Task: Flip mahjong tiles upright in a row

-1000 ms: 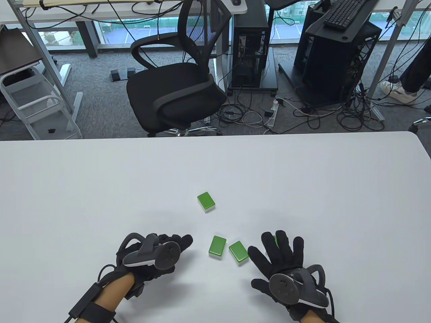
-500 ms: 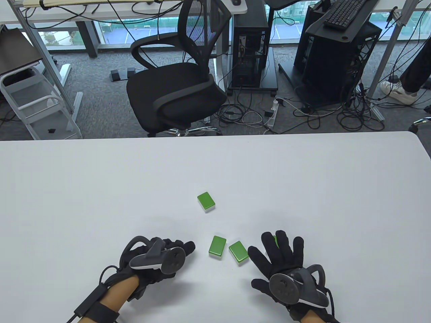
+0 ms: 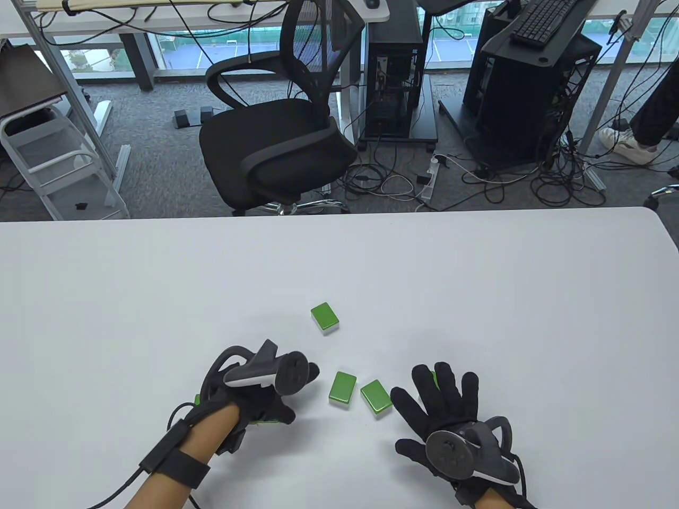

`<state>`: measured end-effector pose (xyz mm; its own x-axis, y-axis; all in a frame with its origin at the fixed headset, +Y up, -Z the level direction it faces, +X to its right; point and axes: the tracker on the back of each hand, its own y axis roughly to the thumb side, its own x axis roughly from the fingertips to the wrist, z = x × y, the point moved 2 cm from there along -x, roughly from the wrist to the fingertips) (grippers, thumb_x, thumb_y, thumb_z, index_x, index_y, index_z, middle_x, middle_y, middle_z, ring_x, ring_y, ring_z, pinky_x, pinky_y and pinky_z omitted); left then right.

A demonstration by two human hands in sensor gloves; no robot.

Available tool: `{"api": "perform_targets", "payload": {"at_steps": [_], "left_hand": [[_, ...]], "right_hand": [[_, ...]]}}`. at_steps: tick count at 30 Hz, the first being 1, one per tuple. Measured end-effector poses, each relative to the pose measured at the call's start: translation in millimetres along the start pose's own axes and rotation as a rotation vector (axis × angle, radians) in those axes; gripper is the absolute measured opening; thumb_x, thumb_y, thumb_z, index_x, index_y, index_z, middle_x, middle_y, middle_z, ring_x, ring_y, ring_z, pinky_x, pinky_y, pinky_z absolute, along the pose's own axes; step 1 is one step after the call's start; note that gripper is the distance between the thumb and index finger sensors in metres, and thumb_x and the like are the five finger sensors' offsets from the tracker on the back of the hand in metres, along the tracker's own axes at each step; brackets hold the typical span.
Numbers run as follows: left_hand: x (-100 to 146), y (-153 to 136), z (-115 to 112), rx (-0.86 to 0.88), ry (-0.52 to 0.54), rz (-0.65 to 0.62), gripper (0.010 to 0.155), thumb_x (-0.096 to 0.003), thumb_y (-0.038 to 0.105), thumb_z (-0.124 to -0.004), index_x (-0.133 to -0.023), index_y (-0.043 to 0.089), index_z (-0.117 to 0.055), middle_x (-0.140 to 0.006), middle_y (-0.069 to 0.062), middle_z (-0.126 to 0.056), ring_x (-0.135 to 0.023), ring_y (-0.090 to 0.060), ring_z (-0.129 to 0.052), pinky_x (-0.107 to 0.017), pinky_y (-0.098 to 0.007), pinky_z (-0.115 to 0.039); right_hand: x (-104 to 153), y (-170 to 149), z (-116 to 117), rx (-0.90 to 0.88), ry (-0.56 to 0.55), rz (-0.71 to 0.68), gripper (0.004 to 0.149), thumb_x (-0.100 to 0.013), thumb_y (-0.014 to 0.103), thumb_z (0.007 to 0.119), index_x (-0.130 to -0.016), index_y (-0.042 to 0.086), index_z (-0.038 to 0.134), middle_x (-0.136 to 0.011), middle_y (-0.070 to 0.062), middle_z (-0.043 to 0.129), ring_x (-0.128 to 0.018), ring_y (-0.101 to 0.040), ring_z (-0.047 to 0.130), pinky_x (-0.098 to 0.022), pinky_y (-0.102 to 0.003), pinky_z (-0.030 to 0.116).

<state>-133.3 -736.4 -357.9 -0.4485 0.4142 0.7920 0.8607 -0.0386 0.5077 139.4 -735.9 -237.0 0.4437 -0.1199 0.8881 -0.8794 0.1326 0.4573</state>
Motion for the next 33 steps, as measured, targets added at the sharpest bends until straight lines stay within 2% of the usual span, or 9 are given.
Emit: {"api": "perform_targets", "payload": {"at_steps": [7,11,13,16,22,25,33], "left_hand": [[-45.5,0.5,44.6,0.01,0.196,0.216,0.083,-0.0313,0.056,-0.081,-0.102,0.045,-0.04,-0.113,0.004,-0.058,-0.1,-0.026,-0.077,-0.073,-0.057,-0.064],[-72.0,-1.5,56.0,0.0,0.176,0.386,0.082,-0.0321,0.059,-0.078,-0.103,0.046,-0.039,-0.115,0.003,-0.055,-0.102,-0.026,-0.074,-0.074,-0.057,-0.062],[-83.6,-0.5,59.1,0.004,0.208,0.407,0.082,-0.0319,0.06,-0.078,-0.103,0.045,-0.039,-0.115,0.002,-0.056,-0.102,-0.027,-0.074,-0.074,-0.057,-0.063],[-97.9,0.5,54.6,0.008,0.205,0.421,0.083,-0.0316,0.06,-0.078,-0.103,0.046,-0.039,-0.116,0.002,-0.052,-0.104,-0.027,-0.071,-0.075,-0.057,-0.061],[-124.9,-2.3,29.0,-0.01,0.104,0.446,0.082,-0.0321,0.061,-0.077,-0.103,0.047,-0.038,-0.117,0.002,-0.049,-0.106,-0.028,-0.069,-0.075,-0.058,-0.061],[-131.7,-1.1,20.4,-0.023,0.064,0.44,0.08,-0.0332,0.061,-0.076,-0.102,0.047,-0.039,-0.116,0.003,-0.051,-0.105,-0.027,-0.071,-0.074,-0.058,-0.062],[-134.0,0.6,17.9,0.0,0.067,0.408,0.071,-0.0368,0.052,-0.076,-0.101,0.046,-0.046,-0.114,0.003,-0.057,-0.102,-0.029,-0.073,-0.073,-0.056,-0.065]], "right_hand": [[0.4,-1.2,-1.6,-0.006,-0.008,0.002,0.087,-0.044,0.061,0.068,-0.098,0.047,0.002,-0.111,0.0,-0.012,-0.097,-0.039,-0.012,-0.067,-0.071,0.003],[1.7,-2.6,-6.9,0.002,-0.031,0.0,0.086,-0.044,0.061,0.068,-0.098,0.047,0.002,-0.111,0.0,-0.012,-0.097,-0.039,-0.012,-0.067,-0.071,0.003],[2.2,-3.8,-8.6,0.002,-0.037,0.004,0.086,-0.044,0.061,0.068,-0.098,0.047,0.002,-0.111,0.0,-0.012,-0.097,-0.039,-0.012,-0.067,-0.071,0.003],[2.7,-4.5,-11.5,0.002,-0.051,0.004,0.086,-0.044,0.061,0.068,-0.098,0.047,0.002,-0.111,0.0,-0.012,-0.097,-0.039,-0.012,-0.067,-0.071,0.003],[2.5,-4.1,-11.3,0.006,-0.05,0.007,0.086,-0.044,0.061,0.068,-0.098,0.047,0.002,-0.111,0.0,-0.012,-0.097,-0.039,-0.012,-0.067,-0.071,0.003],[2.2,-3.8,-11.3,0.005,-0.051,0.007,0.086,-0.043,0.061,0.068,-0.098,0.047,0.002,-0.111,0.0,-0.012,-0.097,-0.039,-0.012,-0.067,-0.071,0.003],[1.5,-2.6,-9.7,0.012,-0.043,0.005,0.086,-0.044,0.061,0.068,-0.098,0.048,0.002,-0.111,0.0,-0.012,-0.097,-0.039,-0.012,-0.067,-0.071,0.003]]}}
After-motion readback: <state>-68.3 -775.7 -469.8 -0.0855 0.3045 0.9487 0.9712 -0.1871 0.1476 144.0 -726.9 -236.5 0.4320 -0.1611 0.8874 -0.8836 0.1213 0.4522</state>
